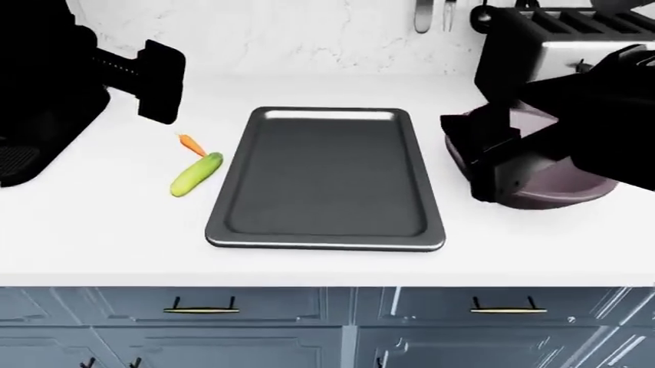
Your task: Place the two vegetables and bowl onto the tray for setting up a vegetable dip station.
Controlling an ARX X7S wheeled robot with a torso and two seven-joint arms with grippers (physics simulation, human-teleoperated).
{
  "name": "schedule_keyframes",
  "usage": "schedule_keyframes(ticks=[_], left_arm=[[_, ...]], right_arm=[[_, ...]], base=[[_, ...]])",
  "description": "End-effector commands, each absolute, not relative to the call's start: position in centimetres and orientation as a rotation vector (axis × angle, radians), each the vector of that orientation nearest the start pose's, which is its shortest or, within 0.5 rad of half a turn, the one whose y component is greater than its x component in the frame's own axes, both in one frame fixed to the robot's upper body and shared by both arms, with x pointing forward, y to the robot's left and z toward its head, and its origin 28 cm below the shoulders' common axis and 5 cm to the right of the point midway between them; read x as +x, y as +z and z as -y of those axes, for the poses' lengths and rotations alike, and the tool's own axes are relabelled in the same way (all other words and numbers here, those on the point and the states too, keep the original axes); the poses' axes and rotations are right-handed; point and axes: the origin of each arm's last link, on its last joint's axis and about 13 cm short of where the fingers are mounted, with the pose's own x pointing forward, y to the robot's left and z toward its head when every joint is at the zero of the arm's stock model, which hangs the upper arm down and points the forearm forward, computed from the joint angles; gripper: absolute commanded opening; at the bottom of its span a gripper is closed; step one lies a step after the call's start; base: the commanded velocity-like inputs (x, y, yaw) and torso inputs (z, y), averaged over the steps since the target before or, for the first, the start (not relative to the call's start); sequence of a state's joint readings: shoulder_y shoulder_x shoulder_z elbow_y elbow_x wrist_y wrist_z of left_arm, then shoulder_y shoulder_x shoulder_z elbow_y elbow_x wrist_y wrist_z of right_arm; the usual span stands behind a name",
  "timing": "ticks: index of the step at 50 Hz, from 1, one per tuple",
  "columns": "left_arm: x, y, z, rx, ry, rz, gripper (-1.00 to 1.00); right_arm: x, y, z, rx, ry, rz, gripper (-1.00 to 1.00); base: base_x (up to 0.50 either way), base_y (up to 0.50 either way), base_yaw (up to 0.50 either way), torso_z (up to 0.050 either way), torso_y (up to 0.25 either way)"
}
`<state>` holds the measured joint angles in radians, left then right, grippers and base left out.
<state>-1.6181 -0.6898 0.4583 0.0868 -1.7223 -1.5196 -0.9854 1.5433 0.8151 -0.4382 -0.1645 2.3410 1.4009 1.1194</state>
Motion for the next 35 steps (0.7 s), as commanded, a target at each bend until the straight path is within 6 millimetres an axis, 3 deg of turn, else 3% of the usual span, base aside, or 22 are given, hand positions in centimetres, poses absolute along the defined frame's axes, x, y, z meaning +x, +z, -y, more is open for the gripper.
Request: schedule_keyframes(ticks=[1,6,22,28,35], left_arm=[[23.7,38.0,-26.0,0.437,-0.027,-0.242,1.0],[23.6,38.1,-26.0,0.341,-0.041,-0.263,1.0],[23.2,38.0,-25.7,0.331,-0.083,-0.322,1.0],[23.0,38.1,-25.9,0.295,-0.078,-0.343,1.0],[24.0,38.1,-25.6,0.197,-0.002,-0.46,1.0]], right_arm=[[18.4,37.2,15.4,-0.206,0.458,-0.3,1.0],[18.2,37.2,15.2,-0.217,0.473,-0.303,1.0],[17.5,37.3,15.7,-0.225,0.412,-0.347,1.0],[16.1,37.4,17.4,-0.201,0.355,-0.36,1.0],[16.2,37.6,16.8,-0.229,0.37,-0.368,1.0]], base=[[0.5,0.0,0.0,0.0,0.0],[0.5,0.0,0.0,0.0,0.0],[0.4,0.0,0.0,0.0,0.002],[0.04,0.0,0.0,0.0,0.002],[0.0,0.0,0.0,0.0,0.0]])
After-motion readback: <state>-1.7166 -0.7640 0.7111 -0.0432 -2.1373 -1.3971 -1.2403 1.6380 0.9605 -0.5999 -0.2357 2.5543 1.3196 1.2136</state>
